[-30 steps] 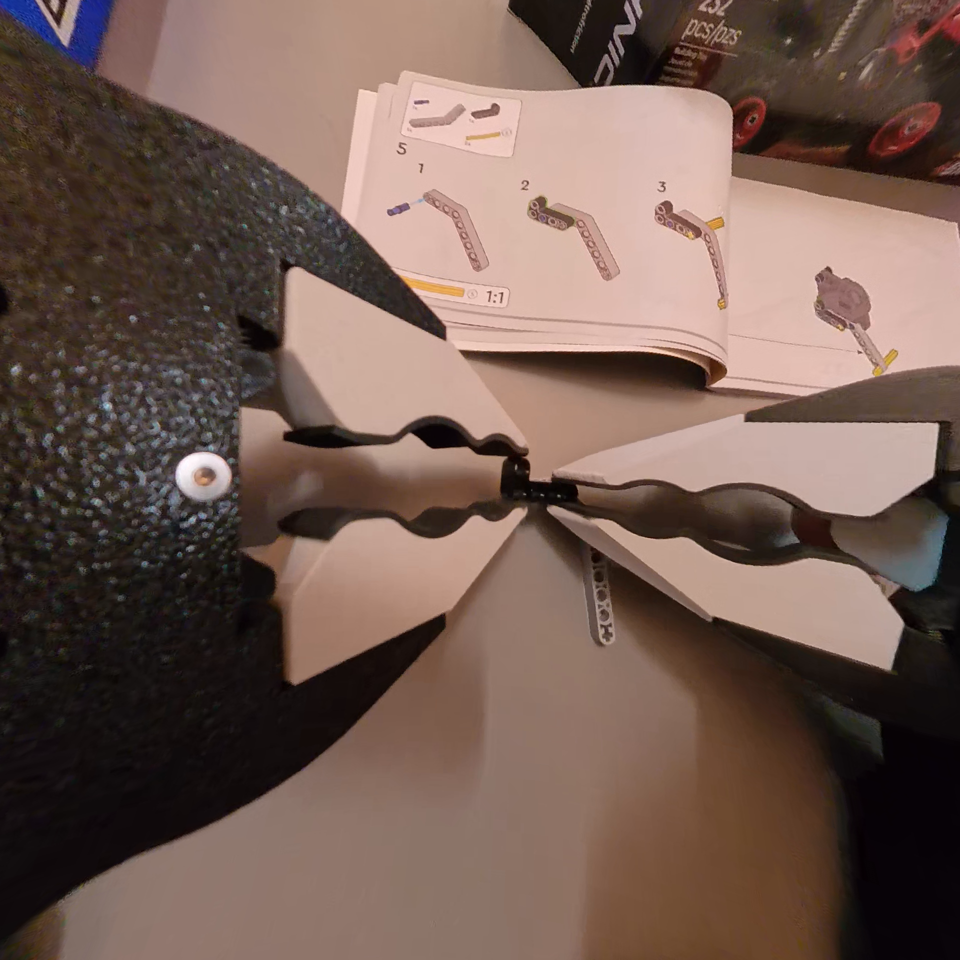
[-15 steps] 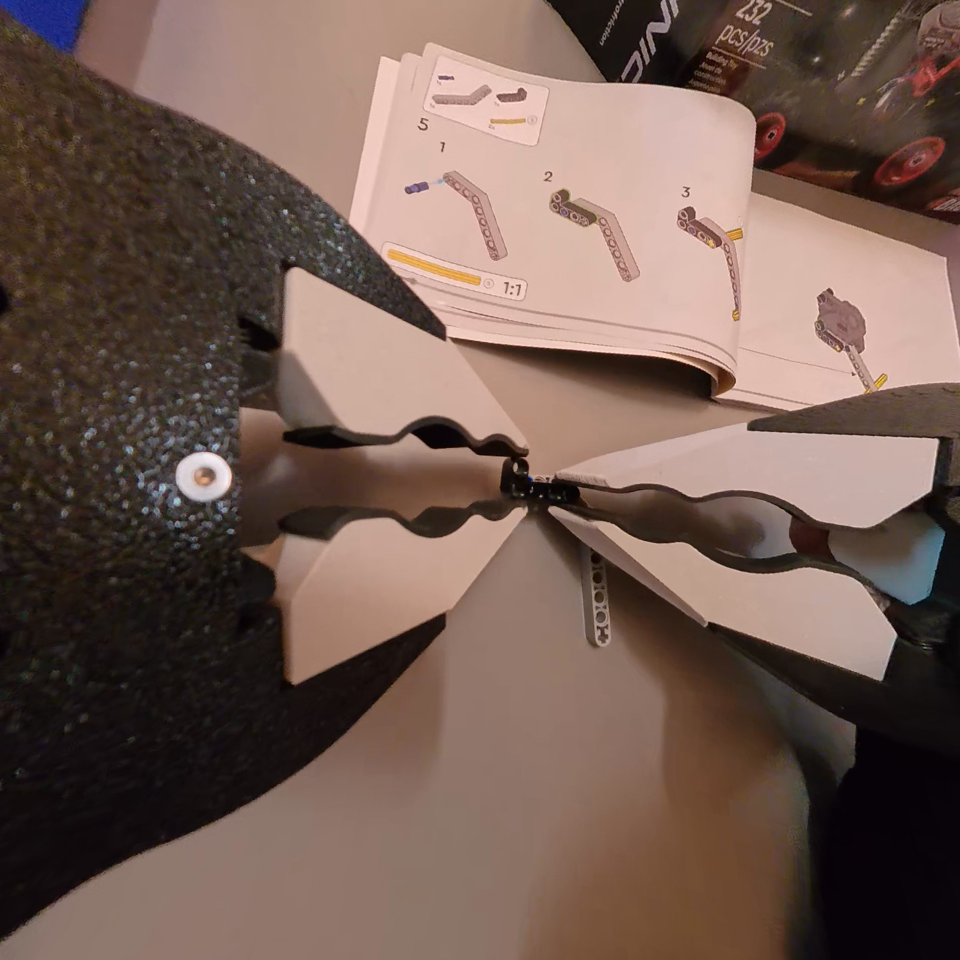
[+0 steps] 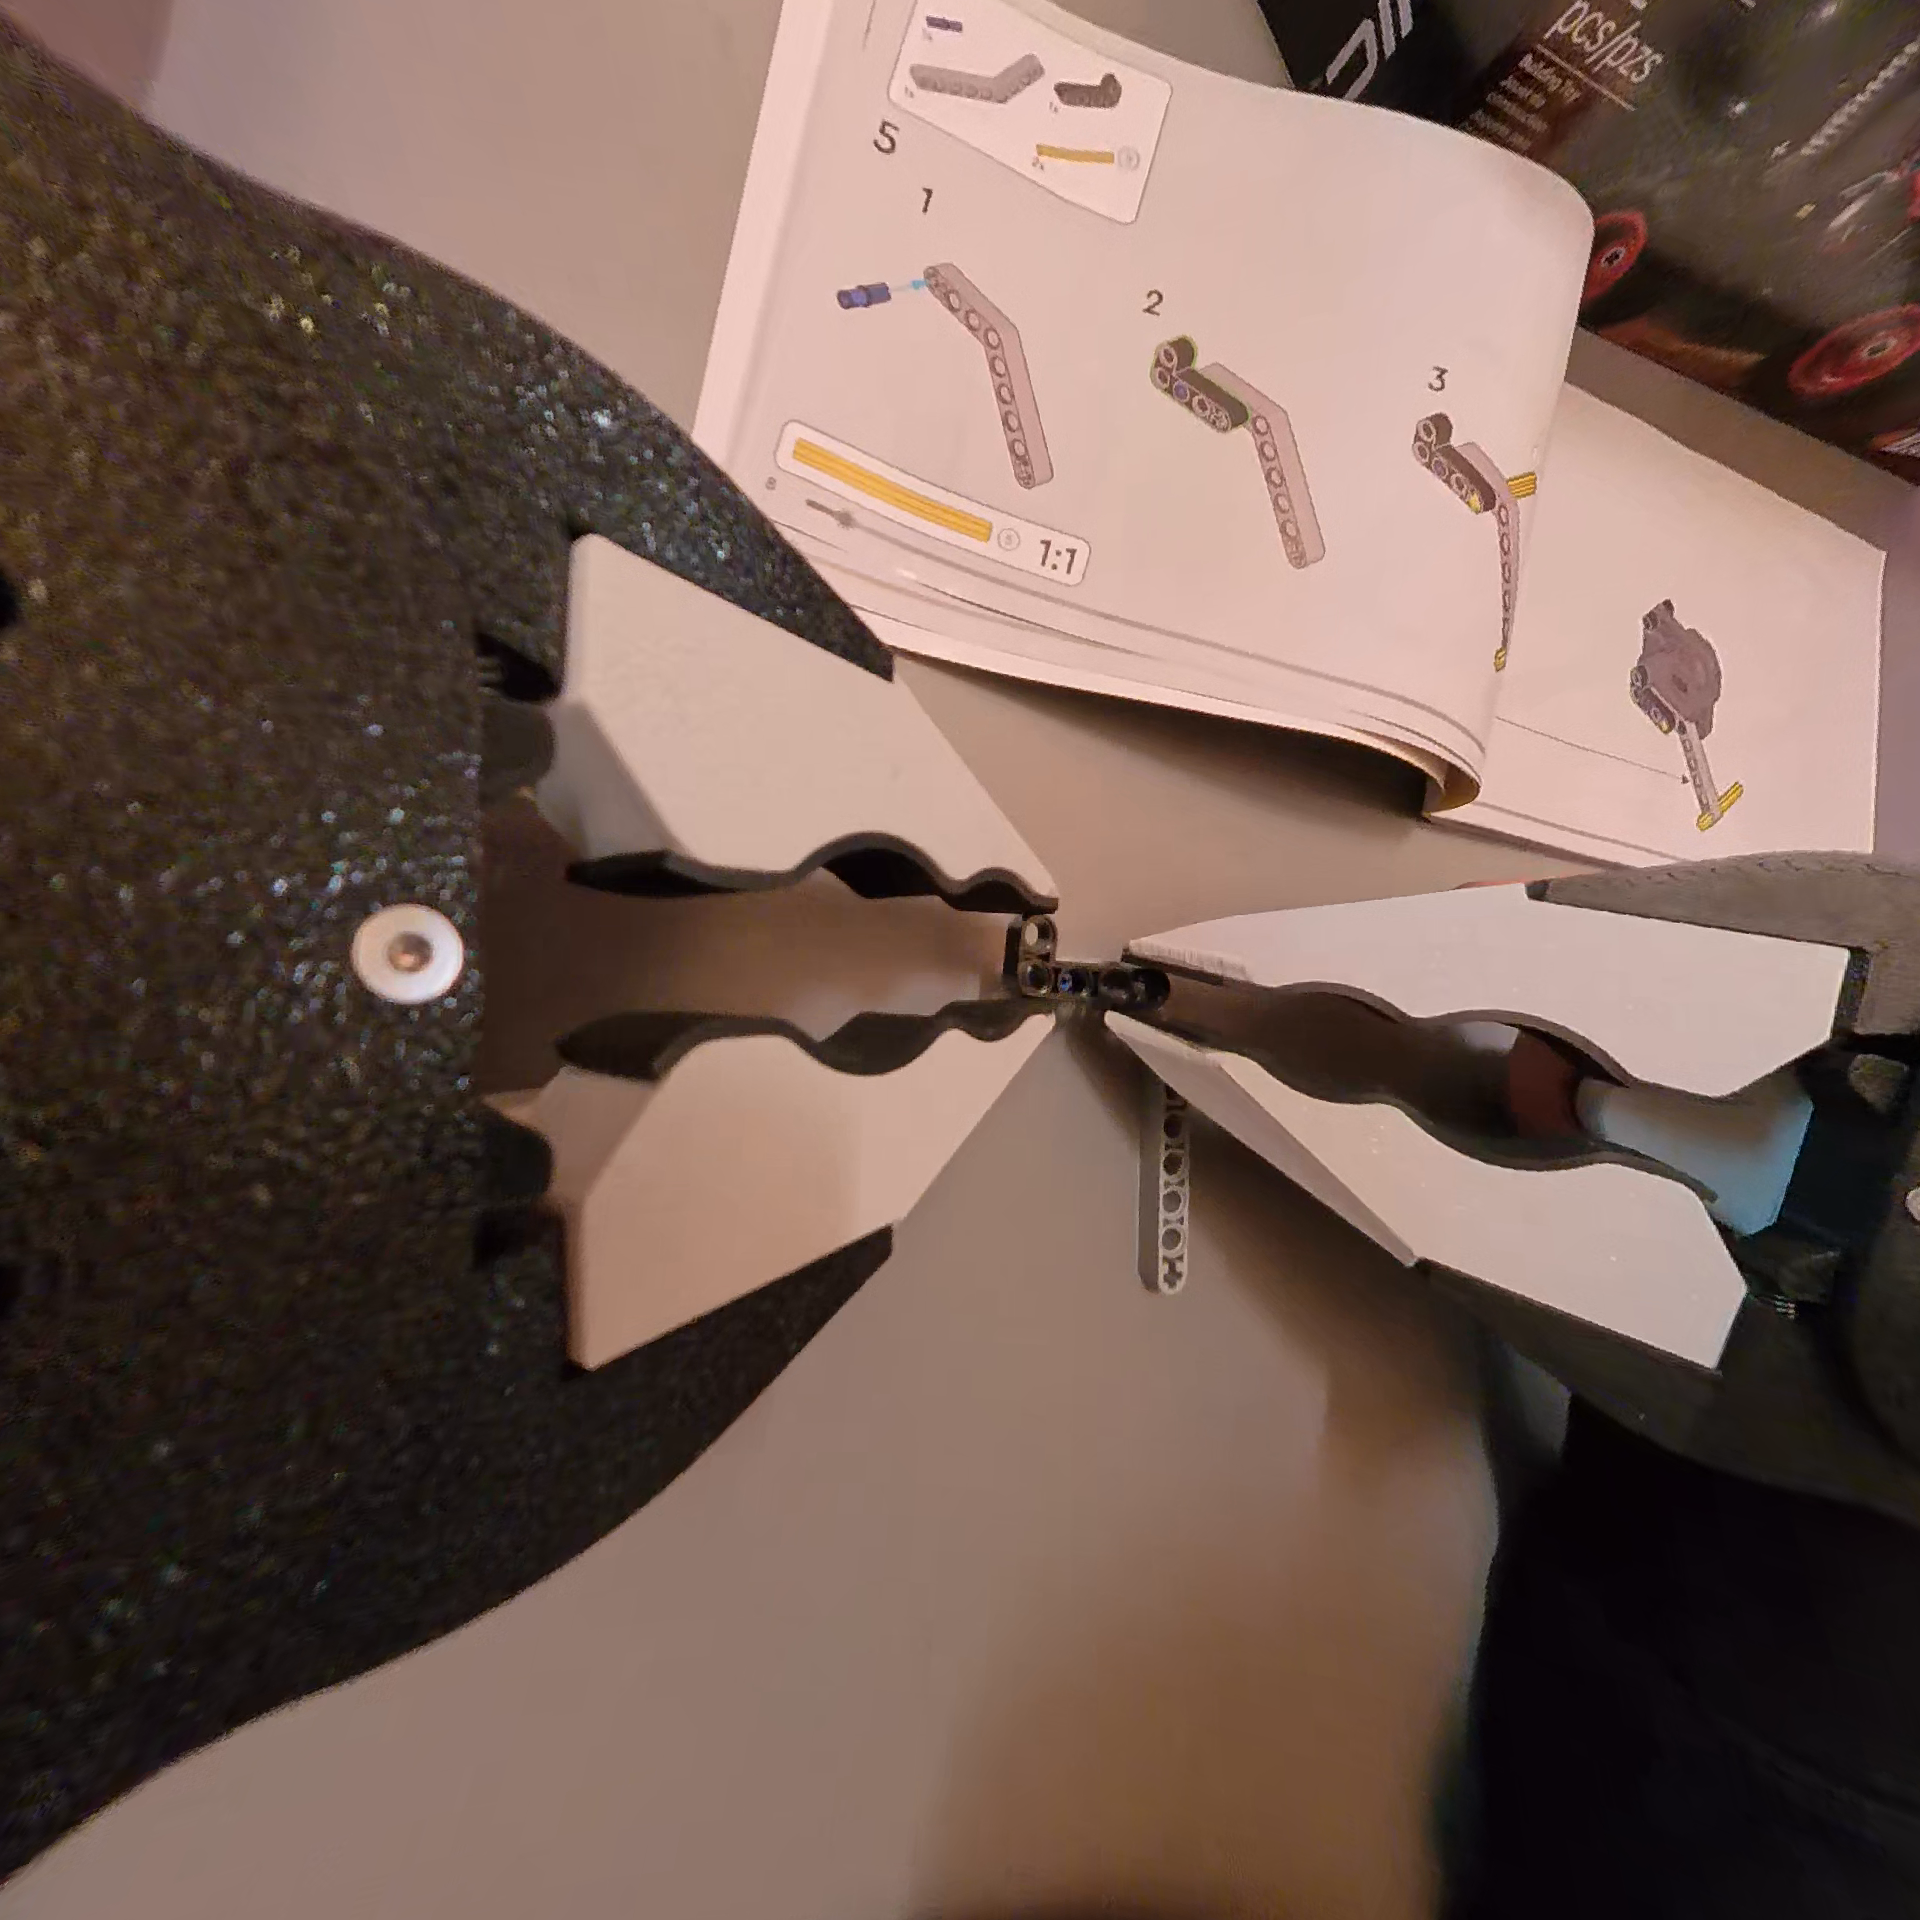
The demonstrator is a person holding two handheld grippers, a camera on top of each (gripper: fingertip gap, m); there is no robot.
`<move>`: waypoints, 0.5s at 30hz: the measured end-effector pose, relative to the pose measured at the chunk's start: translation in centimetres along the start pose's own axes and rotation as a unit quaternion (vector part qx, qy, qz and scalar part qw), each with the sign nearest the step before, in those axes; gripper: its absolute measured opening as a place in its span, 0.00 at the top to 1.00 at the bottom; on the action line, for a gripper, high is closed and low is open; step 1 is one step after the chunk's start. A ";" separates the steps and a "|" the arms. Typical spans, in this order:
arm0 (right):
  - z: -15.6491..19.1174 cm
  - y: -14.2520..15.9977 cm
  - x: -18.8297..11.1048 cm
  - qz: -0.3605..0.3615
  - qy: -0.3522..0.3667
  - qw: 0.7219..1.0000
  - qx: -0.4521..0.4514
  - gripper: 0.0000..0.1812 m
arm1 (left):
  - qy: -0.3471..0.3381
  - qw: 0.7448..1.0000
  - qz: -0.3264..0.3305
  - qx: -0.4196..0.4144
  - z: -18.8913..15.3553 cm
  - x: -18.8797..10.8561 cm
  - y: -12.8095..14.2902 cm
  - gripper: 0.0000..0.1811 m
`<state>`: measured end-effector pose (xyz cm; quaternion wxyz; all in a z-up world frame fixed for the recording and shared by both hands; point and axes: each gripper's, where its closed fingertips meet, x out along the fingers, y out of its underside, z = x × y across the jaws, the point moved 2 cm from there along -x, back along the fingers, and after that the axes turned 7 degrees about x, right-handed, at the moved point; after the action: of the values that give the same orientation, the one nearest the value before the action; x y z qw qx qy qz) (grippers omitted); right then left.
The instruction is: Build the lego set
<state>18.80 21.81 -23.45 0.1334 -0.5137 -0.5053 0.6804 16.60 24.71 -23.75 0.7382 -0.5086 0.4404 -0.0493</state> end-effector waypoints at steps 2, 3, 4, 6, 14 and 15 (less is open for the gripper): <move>-0.1 0.0 0.0 0.001 0.000 1.000 0.004 0.97 | -0.004 1.000 0.001 0.005 0.1 0.0 0.0 0.93; -0.1 0.0 0.0 0.002 -0.002 1.000 0.006 0.97 | -0.006 1.000 0.002 0.008 0.1 0.0 0.0 0.93; -0.1 0.0 0.0 0.002 -0.002 1.000 0.008 0.97 | -0.008 1.000 0.002 0.010 0.1 0.0 0.0 0.93; -0.1 0.1 0.0 0.003 -0.005 1.000 0.012 0.97 | -0.008 1.000 0.003 0.010 0.1 0.0 0.0 0.93; -0.1 -0.1 0.0 -0.002 0.001 1.000 0.006 0.97 | -0.004 1.000 0.006 0.000 0.1 0.1 0.1 0.93; -0.1 -0.1 0.0 -0.002 0.001 1.000 0.007 0.97 | -0.004 1.000 0.007 0.000 0.1 0.1 0.2 0.93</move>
<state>18.85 21.94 -23.35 0.1387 -0.5120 -0.5020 0.6831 16.64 24.82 -23.89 0.7399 -0.5060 0.4412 -0.0421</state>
